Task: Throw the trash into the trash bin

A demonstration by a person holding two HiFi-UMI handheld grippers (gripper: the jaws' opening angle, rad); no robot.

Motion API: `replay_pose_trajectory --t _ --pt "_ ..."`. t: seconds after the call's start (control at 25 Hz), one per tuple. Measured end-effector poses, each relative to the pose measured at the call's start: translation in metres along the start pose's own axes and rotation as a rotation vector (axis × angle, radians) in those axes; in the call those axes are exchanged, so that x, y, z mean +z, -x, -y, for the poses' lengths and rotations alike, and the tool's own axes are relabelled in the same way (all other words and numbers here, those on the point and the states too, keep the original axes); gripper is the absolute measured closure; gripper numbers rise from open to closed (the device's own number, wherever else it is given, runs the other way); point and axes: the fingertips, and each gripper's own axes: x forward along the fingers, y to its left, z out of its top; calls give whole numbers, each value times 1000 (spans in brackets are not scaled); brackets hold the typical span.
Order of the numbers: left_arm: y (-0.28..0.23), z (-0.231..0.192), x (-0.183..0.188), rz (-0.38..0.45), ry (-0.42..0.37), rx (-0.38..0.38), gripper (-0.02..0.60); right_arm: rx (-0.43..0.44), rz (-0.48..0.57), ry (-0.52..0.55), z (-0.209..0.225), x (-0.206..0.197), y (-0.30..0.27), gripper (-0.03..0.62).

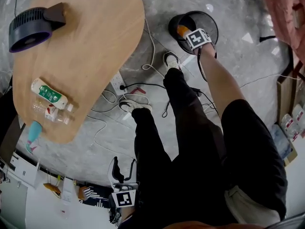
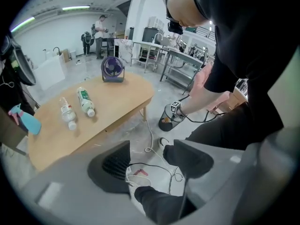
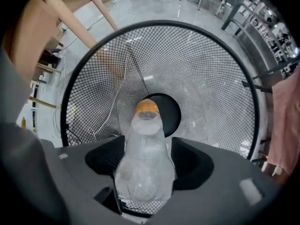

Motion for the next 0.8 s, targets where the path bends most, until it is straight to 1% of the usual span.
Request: replay_pose_trajectory --t 0.04,0.12,0.24,0.36,0.48,0.64,0.72,0.8 --pt "-5 0 0 4 2 -8 282 5 -2 0 0 5 -7 252" --pt "-14 2 1 7 4 -27 282 -12 -12 8 3 12 -14 250" --pt "-20 5 7 8 -1 -51 282 -42 -43 38 4 8 -18 250" --pt "-26 6 12 11 -9 -70 282 -35 -53 55 3 4 -26 250" --pt "-29 2 11 4 -10 -71 282 -21 -67 52 2 0 -33 249" --pt "-26 -4 9 -2 11 -67 282 -47 -65 95 2 -1 -29 246" --pt "-26 -4 13 9 -5 -72 282 -26 -59 110 -3 -2 -30 246" --pt "-28 -3 16 23 -19 -80 282 2 -54 99 -7 -5 -32 246"
